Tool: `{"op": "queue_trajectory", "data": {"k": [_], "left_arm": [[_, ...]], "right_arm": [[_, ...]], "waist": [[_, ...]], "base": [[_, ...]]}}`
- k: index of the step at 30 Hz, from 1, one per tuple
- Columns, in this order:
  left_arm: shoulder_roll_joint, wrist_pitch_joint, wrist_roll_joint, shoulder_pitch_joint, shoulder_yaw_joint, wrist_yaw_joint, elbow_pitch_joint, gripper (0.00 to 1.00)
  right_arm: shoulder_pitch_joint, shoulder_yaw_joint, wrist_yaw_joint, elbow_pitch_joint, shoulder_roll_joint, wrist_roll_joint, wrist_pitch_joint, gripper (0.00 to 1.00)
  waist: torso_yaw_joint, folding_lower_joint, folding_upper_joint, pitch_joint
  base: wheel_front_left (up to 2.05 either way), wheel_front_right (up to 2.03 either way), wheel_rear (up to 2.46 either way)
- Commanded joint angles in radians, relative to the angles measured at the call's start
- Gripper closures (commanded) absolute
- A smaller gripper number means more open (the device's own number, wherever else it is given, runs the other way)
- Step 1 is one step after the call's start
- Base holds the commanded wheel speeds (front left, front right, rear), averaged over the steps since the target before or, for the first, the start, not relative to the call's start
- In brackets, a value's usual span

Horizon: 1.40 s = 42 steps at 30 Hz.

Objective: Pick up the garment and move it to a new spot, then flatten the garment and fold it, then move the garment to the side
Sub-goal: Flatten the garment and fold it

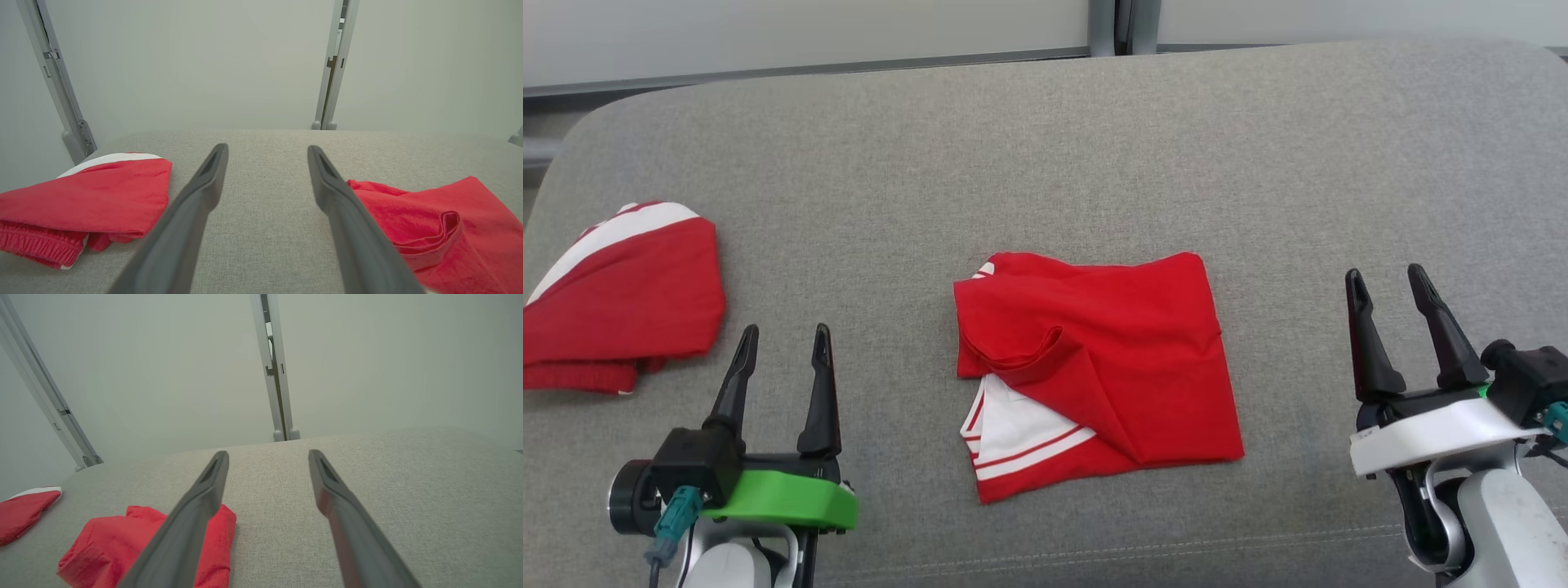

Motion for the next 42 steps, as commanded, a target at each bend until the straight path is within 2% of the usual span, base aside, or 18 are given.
{"op": "queue_trajectory", "data": {"k": [1,9,28,29,30,31,38,42], "left_arm": [[0.007,0.000,0.012,0.020,0.005,0.002,0.000,0.00],[0.013,0.000,0.017,0.102,0.011,0.006,-0.002,0.00],[0.015,0.000,0.006,0.108,0.006,0.010,-0.014,0.00],[0.015,0.000,0.006,0.106,0.005,0.010,-0.013,0.00],[0.015,0.000,0.006,0.103,0.004,0.010,-0.013,0.00],[0.014,0.000,0.006,0.101,0.003,0.009,-0.013,0.00],[0.013,0.000,0.004,0.082,-0.001,0.010,-0.020,0.00],[0.011,0.000,0.003,0.066,-0.011,0.007,-0.021,0.00]], "right_arm": [[0.025,-0.002,0.000,0.001,0.000,-0.020,-0.003,0.00],[0.107,-0.018,0.000,0.012,0.011,-0.053,-0.003,0.00],[0.107,-0.022,0.000,0.014,0.005,-0.048,-0.003,0.00],[0.104,-0.024,0.000,0.013,0.005,-0.046,-0.003,0.11],[0.104,-0.013,0.000,0.014,0.004,-0.035,-0.003,0.97],[0.108,0.011,0.000,0.028,-0.010,-0.032,-0.003,1.00],[0.071,0.035,-0.001,0.044,-0.046,-0.014,-0.003,1.00],[0.031,0.103,-0.001,0.078,-0.077,-0.003,-0.003,1.00]], "waist": [[-0.022,0.0000,0.0000,-0.030],[-0.028,0.0000,0.0000,-0.091],[-0.014,0.0000,0.0000,-0.087],[-0.012,0.0000,0.0000,-0.086],[-0.010,0.0000,0.0000,-0.085],[-0.007,0.0000,0.0000,-0.085],[0.021,0.0000,0.0000,-0.068],[0.055,0.0000,0.0000,-0.048]], "base": [[0.00,0.00,0.00],[0.00,0.00,0.00],[0.00,0.00,0.00],[0.00,0.00,0.00],[0.00,0.00,0.00],[0.00,0.00,0.00],[0.00,0.00,0.00],[0.00,0.00,0.00]]}}
